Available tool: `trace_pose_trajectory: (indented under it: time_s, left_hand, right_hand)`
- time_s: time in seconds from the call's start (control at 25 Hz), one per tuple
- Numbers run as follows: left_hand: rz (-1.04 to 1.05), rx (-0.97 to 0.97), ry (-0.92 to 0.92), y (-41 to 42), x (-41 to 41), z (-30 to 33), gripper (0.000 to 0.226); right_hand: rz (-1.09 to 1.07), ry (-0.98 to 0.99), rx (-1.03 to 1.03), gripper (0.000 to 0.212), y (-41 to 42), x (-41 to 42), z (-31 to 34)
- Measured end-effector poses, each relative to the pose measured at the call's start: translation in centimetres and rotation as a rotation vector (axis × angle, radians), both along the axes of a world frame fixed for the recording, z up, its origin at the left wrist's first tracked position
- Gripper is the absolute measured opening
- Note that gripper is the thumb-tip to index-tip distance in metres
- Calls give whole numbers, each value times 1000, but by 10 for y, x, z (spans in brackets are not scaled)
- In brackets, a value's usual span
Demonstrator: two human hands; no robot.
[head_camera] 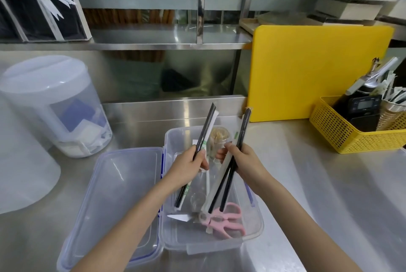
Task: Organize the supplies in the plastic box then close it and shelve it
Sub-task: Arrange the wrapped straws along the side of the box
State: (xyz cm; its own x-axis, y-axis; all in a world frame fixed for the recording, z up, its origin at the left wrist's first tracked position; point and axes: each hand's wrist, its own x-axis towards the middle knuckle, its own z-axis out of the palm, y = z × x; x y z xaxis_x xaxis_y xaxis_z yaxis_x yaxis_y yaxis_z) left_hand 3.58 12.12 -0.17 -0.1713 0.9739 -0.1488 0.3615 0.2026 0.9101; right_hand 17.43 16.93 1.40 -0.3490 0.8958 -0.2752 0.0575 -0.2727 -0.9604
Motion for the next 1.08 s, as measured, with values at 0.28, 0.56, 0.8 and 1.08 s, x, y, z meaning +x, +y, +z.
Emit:
trace_pose_trajectory:
  time_s: [0.28,0.56,0.8,1.08]
  left_hand:
    - [-33,-12,40,-9,2,5,24]
    - [-77,28,-131,-19,6,1,34]
    - [-42,64,-59,-21,1,4,24]
    - [218,72,-181,-19,-29,5,10]
  right_hand:
    - [53,87,-53,24,-2,-26,7]
    - [61,-65,61,30,-10,-41,0]
    - [200,-146,136,24,-11,-36,10]
    - [183,-453,152,36,0,-27,-14]
